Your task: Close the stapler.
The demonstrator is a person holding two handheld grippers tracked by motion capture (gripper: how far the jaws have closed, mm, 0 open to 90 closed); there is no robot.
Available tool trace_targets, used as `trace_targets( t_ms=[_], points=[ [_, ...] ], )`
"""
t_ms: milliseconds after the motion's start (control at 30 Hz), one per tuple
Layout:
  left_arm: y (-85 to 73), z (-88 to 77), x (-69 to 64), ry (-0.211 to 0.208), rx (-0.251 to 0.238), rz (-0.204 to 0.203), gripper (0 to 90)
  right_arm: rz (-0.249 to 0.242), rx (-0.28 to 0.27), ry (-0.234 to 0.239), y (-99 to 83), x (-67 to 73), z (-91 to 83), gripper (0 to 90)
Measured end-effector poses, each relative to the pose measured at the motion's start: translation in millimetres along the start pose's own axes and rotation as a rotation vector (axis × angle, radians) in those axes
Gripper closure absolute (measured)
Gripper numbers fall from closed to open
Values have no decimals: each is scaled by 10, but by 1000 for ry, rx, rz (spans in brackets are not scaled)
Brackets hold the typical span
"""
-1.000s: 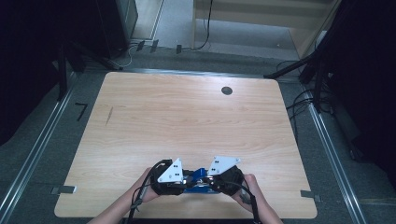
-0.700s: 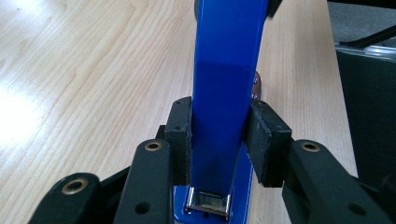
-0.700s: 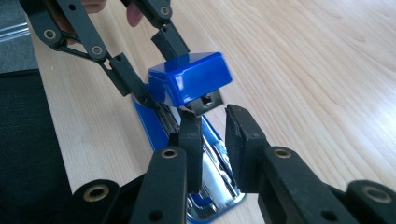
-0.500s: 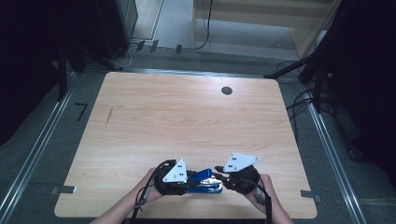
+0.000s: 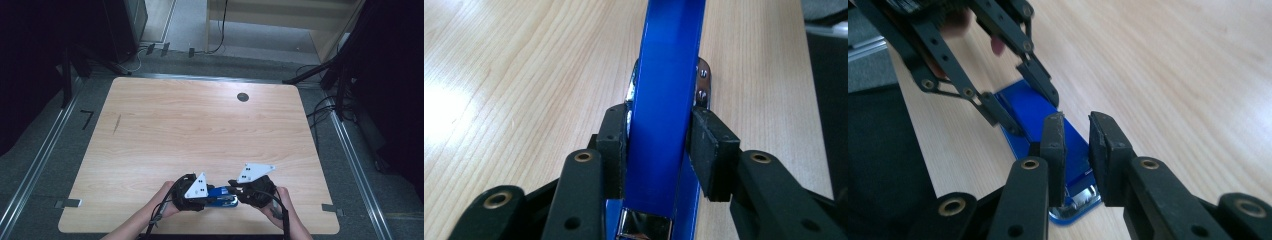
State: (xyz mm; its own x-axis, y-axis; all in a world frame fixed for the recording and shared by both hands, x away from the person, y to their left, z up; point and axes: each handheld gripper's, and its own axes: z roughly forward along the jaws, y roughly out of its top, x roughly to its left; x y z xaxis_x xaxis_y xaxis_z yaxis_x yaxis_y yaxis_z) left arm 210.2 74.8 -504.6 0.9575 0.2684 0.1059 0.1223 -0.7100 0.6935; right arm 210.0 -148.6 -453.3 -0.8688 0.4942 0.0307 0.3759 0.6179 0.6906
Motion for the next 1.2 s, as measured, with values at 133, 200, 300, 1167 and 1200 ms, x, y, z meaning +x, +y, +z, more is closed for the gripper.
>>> trace_targets(
  t_ms=[133, 200, 300, 1167, 1200],
  points=[
    [-31, -33, 47, 4, 0, -27, 497, 9, 61, -7, -62, -33, 62, 785],
    [-37, -62, 73, 23, -1, -47, 408, 13, 79, -4, -103, -58, 105, 788],
    [-47, -105, 108, 50, -5, -68, 321, 31, 76, 1, -106, -86, 94, 788],
    [-326, -581, 506, 289, 3, -355, 105, 64, 113, 3, -173, -98, 155, 848],
    [-329, -576, 510, 285, 1, -359, 102, 55, 108, 5, -173, -96, 154, 835]
  ],
)
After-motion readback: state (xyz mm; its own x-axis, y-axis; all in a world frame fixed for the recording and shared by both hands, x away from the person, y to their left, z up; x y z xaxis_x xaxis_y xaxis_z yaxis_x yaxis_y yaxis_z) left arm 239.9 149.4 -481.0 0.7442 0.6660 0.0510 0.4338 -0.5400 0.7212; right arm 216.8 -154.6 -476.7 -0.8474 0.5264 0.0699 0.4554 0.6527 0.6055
